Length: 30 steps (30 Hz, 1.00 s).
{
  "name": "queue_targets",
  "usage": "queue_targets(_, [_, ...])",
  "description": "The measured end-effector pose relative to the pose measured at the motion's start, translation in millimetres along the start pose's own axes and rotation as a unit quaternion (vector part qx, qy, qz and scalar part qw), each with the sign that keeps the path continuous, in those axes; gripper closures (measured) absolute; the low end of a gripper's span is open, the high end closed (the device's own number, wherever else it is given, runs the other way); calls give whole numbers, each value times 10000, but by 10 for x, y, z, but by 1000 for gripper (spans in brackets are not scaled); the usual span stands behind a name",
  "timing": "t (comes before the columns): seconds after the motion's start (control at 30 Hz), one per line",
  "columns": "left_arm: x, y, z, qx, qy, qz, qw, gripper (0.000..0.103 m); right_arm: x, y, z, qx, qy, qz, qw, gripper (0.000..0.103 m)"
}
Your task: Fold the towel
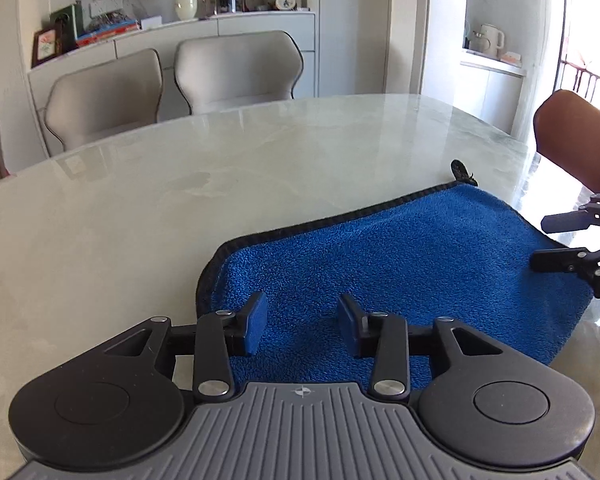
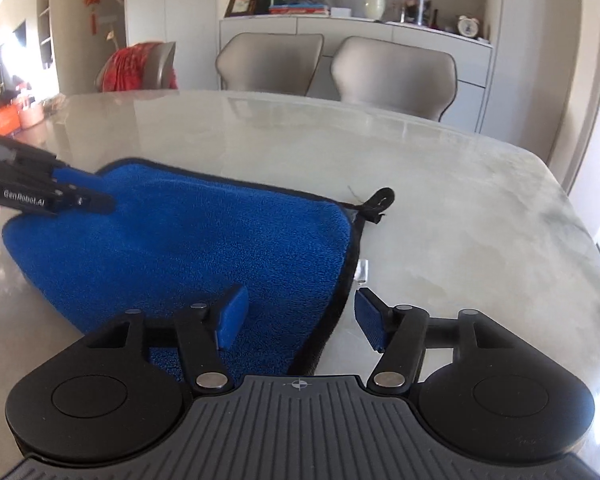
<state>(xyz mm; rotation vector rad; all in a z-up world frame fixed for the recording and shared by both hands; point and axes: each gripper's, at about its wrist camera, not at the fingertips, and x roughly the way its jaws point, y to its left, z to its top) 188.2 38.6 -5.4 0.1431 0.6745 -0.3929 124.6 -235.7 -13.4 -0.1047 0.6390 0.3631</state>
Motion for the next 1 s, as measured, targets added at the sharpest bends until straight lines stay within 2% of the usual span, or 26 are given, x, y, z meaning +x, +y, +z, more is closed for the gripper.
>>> queue_targets(0.07, [-101, -117, -40, -63, -90, -274, 9996, 56, -74, 102, -16, -70, -122, 158, 9998, 43])
queue_targets(0.17, [-175, -254, -144, -32, -1, -389, 9992, 55, -137, 245, -34, -214, -192, 366, 9989, 43])
queue_targets(0.27, [-214, -294, -287, -48, 175, -271, 9995, 55, -159, 349, -78, -332, -49, 497, 9982, 43])
queue_targets(0.33, [-286, -266, -356, -133, 131, -269, 9995, 54, -158, 383, -140, -371, 163, 568, 9976, 42])
queue_targets(0.43, [-412, -195, -458, -314, 114, -203, 9992, 54, -176, 393, -196, -445, 141, 500, 9977, 42])
queue_targets(0.53, [-527, -168, -578, -275, 1, 8, 9996, 54, -195, 403, -252, -520, 107, 425, 9977, 41])
queue_targets(0.7, [-662, -131, -726, -408, -169, 147, 9989, 54, -218, 440, -335, -653, 45, 298, 9974, 31])
queue_targets(0.9, [-780, -21, -805, -993, -396, 164, 9941, 53, -216, 467, -357, -638, 82, 315, 9974, 22])
queue_targets(0.93, [-805, 15, -819, -1176, -478, 228, 9916, 51, -215, 468, -360, -637, 84, 317, 9974, 22])
queue_targets(1.0, [-841, 131, -847, -1638, -571, 369, 9842, 34, -213, 469, -364, -636, 88, 324, 9974, 21])
